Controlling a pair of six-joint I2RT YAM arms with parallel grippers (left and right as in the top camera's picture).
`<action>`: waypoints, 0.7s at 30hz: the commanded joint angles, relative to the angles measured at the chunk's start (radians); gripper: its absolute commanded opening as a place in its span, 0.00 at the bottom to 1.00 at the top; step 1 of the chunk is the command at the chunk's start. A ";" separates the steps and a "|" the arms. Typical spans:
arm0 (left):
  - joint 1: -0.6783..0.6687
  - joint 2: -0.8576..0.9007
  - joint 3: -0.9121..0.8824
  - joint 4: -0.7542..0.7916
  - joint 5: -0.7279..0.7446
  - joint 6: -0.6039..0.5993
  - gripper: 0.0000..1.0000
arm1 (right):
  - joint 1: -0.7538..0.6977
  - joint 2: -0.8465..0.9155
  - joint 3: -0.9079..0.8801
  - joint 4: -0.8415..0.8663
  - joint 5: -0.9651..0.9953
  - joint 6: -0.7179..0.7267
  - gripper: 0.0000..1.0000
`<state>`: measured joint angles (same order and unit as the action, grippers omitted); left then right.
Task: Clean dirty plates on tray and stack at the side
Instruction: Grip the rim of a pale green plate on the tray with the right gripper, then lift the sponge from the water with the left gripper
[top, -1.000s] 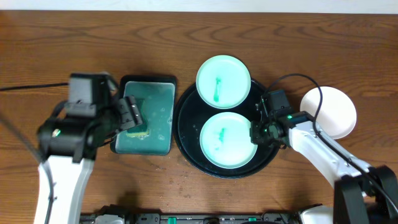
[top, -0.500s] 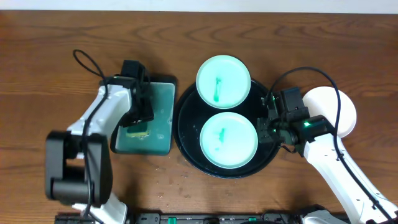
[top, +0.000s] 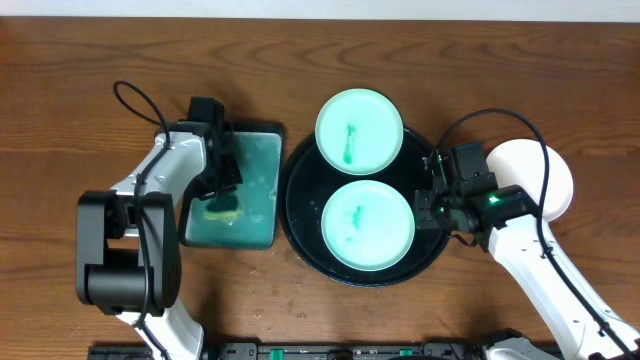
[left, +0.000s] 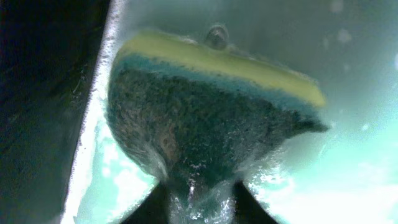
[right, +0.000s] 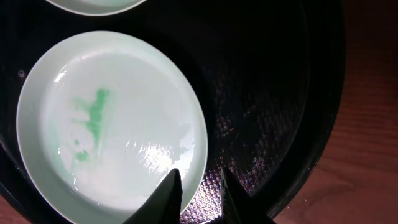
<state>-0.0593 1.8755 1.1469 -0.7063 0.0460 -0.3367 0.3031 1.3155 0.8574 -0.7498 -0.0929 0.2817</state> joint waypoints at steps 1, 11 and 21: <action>0.006 0.080 -0.028 0.005 0.075 0.034 0.08 | 0.003 0.000 0.010 -0.002 0.010 0.021 0.19; 0.006 -0.081 0.040 -0.125 0.079 0.038 0.07 | 0.003 0.032 0.010 -0.039 0.193 0.232 0.13; 0.006 -0.232 0.035 -0.150 0.182 0.127 0.07 | 0.001 0.250 0.010 0.063 -0.035 0.029 0.15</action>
<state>-0.0525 1.6421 1.1725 -0.8627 0.1932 -0.2443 0.3023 1.5154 0.8574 -0.7040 0.0040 0.4034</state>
